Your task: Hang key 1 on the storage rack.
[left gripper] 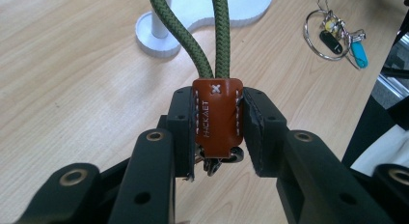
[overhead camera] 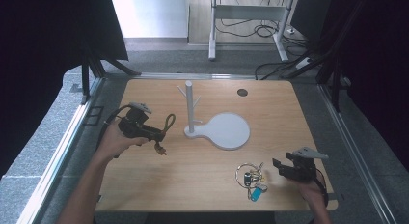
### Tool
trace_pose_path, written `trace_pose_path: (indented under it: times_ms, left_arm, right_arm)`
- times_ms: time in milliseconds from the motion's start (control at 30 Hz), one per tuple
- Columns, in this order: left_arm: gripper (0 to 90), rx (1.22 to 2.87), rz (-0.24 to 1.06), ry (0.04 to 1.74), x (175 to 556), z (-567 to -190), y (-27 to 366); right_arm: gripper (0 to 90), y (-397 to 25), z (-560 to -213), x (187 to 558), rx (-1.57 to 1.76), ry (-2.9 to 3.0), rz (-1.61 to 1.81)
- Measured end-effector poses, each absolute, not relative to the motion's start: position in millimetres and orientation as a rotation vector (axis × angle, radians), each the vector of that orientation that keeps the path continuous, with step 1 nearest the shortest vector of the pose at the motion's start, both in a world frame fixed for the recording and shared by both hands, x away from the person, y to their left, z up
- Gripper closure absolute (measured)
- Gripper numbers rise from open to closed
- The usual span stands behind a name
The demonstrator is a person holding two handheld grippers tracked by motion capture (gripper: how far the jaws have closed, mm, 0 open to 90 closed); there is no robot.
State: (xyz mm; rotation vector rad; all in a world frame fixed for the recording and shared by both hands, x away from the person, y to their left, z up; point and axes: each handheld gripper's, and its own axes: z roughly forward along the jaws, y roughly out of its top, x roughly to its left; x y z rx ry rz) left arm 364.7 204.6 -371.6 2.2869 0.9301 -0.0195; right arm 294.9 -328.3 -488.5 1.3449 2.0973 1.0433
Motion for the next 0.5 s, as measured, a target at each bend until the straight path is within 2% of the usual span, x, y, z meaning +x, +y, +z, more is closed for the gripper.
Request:
trace_pose_path:
  times_ms: [500]
  left_arm:
    - [67.6,2.236,0.011,0.921,377.8,-357.8,214.8]
  right_arm:
    - [35.0,-327.2,-488.6,295.0,1.354,2.097,1.037]
